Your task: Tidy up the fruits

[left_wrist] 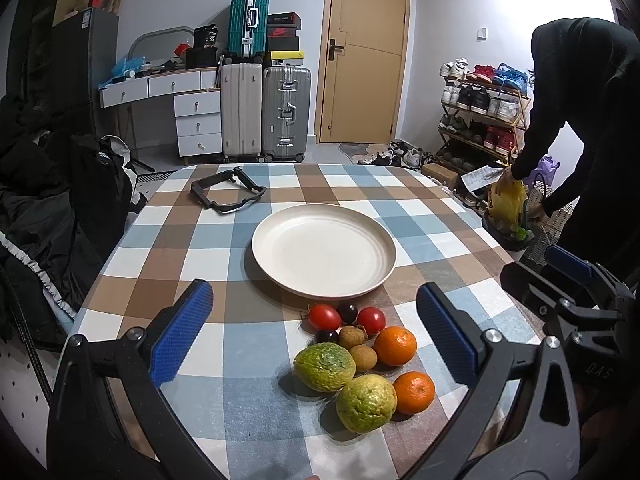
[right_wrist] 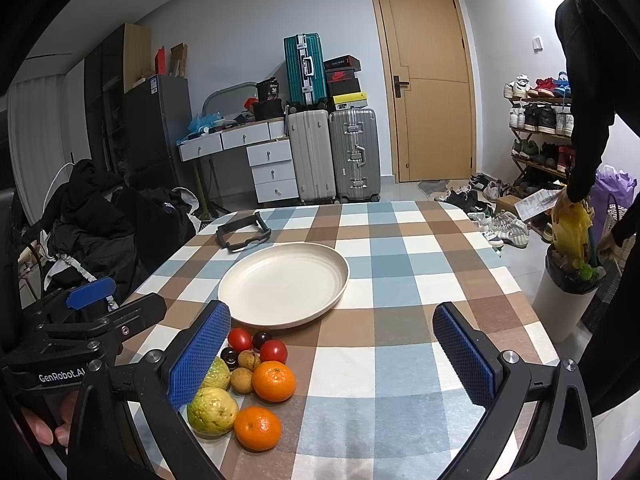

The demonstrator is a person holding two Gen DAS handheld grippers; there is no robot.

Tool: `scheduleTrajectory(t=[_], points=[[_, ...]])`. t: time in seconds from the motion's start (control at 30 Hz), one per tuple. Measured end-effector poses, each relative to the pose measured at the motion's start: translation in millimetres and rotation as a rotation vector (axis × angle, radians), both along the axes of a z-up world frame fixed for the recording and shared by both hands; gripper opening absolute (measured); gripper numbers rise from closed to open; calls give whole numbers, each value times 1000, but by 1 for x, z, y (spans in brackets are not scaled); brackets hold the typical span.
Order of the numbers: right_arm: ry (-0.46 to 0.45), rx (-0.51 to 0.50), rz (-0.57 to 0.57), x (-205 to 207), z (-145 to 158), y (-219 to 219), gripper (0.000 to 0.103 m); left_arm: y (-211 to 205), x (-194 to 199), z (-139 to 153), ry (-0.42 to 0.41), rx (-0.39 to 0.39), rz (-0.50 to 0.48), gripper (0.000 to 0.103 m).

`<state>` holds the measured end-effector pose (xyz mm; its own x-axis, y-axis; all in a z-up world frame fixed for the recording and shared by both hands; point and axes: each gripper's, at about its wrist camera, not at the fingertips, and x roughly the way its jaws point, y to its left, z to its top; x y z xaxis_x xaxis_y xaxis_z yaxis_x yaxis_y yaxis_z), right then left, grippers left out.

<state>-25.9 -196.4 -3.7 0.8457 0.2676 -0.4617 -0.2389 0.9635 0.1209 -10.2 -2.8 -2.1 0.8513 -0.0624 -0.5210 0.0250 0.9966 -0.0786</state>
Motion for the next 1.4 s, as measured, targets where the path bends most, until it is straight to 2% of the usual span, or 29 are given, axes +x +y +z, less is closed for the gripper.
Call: scheduleTrajectory(t=[0.5,1.0,1.4], points=[[1,0,-1,0,0,0,103,1,-1,-8,35,-30,-36,102],[24,4,-22,-6,-12,-10,103,2,-3,-51,158,-102,-124,102],[50,0,-26,-6,-25,-11,103,3,6,-87,288,-223,-197,80]])
